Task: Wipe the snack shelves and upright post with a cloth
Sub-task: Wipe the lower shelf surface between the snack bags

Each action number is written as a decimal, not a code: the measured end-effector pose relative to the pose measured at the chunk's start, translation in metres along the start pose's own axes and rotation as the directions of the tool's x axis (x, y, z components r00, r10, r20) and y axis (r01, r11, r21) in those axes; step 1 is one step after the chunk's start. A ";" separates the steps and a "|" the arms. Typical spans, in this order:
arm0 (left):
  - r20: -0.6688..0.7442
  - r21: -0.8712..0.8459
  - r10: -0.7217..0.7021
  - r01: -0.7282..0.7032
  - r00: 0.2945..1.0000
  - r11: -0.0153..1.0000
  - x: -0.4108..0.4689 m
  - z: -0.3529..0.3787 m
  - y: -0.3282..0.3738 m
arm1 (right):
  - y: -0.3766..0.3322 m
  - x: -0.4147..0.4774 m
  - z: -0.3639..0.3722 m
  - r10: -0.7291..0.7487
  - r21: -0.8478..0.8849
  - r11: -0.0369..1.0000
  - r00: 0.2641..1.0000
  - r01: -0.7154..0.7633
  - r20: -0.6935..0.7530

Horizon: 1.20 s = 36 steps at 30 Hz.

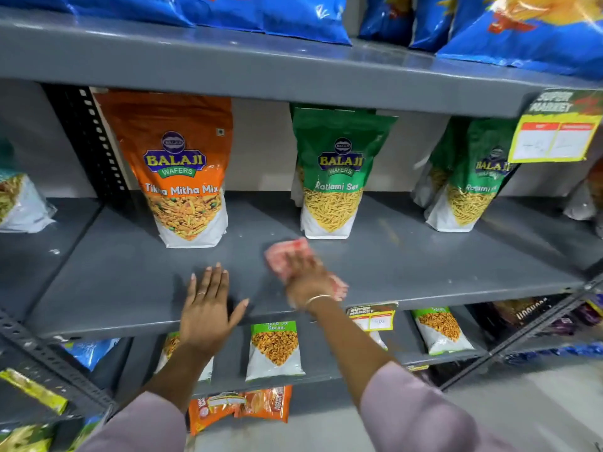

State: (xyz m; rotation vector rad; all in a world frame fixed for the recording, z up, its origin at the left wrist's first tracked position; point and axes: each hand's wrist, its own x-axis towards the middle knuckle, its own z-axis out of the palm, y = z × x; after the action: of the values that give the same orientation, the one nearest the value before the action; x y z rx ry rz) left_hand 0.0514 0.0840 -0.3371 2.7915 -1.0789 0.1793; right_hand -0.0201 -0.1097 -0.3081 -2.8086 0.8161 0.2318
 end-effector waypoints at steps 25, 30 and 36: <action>0.035 -0.012 0.069 -0.069 0.997 0.998 0.050 0.038 0.271 | 0.261 0.040 -0.048 0.310 0.197 0.941 0.933 -0.275 -0.182; -0.050 -0.039 0.073 -0.075 0.996 0.996 0.054 0.046 0.270 | 0.252 0.086 -0.055 0.245 0.173 0.961 0.954 -0.215 -0.171; -0.153 -0.072 0.083 -0.094 0.985 0.993 0.054 0.054 0.268 | 0.248 0.147 -0.064 0.358 0.216 0.923 0.915 -0.318 -0.184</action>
State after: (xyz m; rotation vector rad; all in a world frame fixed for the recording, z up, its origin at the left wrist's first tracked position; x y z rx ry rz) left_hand -0.0864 -0.1571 -0.3577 2.6153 -1.1478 0.3430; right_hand -0.0262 -0.4048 -0.3148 -2.5340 1.3071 -0.1043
